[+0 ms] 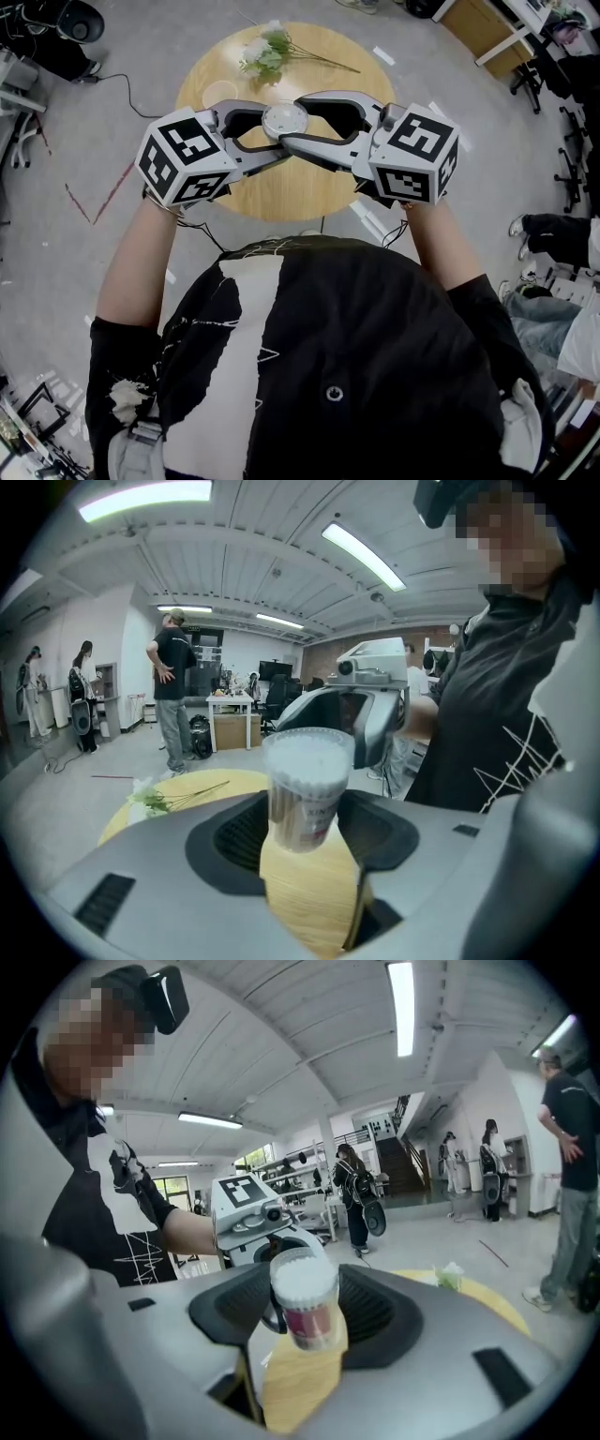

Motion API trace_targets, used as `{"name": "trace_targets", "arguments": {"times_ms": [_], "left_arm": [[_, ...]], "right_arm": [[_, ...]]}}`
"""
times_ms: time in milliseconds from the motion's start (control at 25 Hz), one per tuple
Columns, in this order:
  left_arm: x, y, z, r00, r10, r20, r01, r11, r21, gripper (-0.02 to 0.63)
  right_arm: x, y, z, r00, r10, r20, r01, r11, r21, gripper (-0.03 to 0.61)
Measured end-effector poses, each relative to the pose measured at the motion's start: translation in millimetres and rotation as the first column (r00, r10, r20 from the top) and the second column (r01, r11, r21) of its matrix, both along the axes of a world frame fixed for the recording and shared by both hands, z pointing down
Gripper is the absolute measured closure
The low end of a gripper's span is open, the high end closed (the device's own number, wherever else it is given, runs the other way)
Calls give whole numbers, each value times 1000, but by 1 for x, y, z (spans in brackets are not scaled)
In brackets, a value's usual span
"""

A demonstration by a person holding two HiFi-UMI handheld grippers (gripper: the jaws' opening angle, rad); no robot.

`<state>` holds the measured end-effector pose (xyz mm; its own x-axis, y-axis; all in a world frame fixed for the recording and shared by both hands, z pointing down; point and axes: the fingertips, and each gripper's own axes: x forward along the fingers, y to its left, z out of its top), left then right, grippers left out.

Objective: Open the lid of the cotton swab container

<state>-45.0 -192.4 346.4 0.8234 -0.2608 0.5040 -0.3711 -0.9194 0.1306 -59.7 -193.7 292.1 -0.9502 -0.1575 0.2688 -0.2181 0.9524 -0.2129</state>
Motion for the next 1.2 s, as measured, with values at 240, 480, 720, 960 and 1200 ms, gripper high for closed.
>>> {"name": "trace_targets", "arguments": {"times_ms": [240, 480, 720, 960, 1200], "left_arm": [[3, 1, -1, 1000, -2, -16, 2, 1000, -6, 371], [0, 2, -2, 1000, -3, -10, 3, 1000, 4, 371], [-2, 4, -2, 1000, 15, 12, -16, 1000, 19, 371], [-2, 5, -3, 1000, 22, 9, -22, 999, 26, 370], [-1, 3, -2, 1000, 12, 3, -13, 1000, 24, 370]], "right_arm": [[3, 1, 0, 1000, -8, -3, 8, 1000, -5, 345], [0, 2, -2, 1000, -14, -3, 14, 1000, -5, 345], [2, 3, -3, 999, -29, 24, 31, 996, -87, 344], [2, 3, -6, 998, -30, 58, 37, 993, -116, 336], [4, 0, -10, 997, -13, 78, 20, 996, -92, 336]]}}
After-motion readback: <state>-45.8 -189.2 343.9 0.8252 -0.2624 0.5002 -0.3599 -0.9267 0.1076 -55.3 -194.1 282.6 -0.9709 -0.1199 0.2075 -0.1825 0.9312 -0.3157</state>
